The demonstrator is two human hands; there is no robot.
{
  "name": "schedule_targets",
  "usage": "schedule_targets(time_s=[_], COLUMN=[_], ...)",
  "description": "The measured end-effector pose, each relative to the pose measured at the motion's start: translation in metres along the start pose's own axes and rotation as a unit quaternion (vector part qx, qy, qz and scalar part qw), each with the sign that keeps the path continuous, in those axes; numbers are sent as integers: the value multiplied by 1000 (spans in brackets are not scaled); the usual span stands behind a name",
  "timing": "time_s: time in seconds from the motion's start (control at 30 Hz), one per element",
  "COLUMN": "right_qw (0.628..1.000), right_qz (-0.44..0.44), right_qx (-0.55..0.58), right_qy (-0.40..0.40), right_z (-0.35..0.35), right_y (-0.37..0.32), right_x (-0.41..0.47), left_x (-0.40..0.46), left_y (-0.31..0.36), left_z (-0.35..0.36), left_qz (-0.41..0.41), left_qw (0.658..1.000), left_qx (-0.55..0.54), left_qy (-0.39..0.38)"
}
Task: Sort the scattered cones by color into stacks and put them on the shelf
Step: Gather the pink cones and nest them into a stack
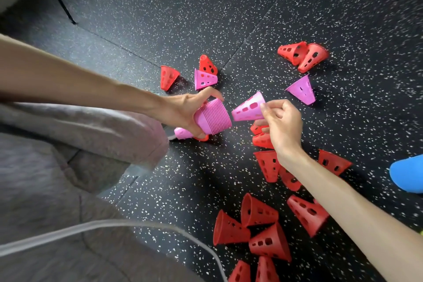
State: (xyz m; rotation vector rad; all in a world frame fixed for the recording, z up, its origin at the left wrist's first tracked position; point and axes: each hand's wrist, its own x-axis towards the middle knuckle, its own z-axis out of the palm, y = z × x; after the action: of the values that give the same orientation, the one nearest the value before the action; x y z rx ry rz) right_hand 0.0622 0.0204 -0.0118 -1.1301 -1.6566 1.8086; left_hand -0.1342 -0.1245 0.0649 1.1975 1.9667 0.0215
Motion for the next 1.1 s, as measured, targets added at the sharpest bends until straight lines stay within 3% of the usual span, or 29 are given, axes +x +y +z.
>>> schedule_targets(time_s=[0.17, 0.33, 0.5, 0.73, 0.9, 1.1], right_qw=[996, 986, 982, 980, 991, 944], right_qz=[34, 2, -27, -59, -88, -117], right_qx=[13, -18, -23, -51, -73, -303], right_qy=[-79, -163, -183, -180, -74, -63], right_z=[8, 16, 14, -3, -30, -78], right_y=[1, 0, 1, -9, -21, -6], right_x=[-3, -12, -10, 9, 49, 111], left_x=[2, 7, 10, 19, 28, 37], left_y=[7, 16, 20, 32, 37, 39], left_z=[-1, -1, -3, -10, -4, 4], left_qz=[14, 29, 38, 36, 33, 33], left_qw=[1000, 1000, 999, 998, 997, 995], left_qx=[7, 12, 24, 46, 42, 34], left_qy=[8, 0, -16, 14, 58, 89])
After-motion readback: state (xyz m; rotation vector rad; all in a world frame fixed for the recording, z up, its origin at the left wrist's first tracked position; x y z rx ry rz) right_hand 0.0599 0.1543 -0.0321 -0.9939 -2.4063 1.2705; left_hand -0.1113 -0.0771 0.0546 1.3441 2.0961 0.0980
